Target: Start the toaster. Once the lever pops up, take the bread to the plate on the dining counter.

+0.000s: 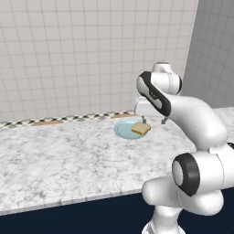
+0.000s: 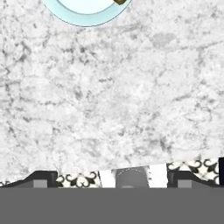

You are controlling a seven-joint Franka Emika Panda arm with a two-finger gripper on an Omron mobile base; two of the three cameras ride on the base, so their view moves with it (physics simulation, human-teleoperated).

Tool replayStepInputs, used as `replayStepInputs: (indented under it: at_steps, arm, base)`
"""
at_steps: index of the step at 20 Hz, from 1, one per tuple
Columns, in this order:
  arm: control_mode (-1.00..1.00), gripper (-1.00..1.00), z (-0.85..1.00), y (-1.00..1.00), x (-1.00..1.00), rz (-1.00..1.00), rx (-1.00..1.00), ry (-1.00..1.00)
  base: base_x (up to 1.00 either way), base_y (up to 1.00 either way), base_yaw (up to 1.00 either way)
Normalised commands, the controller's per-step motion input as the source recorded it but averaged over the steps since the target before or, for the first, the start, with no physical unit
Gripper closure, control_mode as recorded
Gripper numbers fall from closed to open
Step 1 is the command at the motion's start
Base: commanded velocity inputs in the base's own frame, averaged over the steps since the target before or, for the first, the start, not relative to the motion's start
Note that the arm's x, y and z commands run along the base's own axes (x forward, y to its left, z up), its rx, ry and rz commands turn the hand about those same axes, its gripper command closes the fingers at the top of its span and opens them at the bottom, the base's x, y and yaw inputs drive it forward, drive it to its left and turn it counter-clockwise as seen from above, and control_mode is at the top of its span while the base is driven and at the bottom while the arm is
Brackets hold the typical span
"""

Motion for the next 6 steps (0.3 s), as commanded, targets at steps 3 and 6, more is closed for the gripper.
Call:
replayStepInputs:
  at_steps: [3,6]
  arm:
    - [-1.00,-1.00,0.72,0.21,-0.70,0.00,-0.05,0.00]
    - [-1.00,-1.00,0.77,0.06,-0.57,0.00,-0.02,0.00]
  base:
    - [0.00,0.00,0.00]
    - [0.00,0.00,0.00]
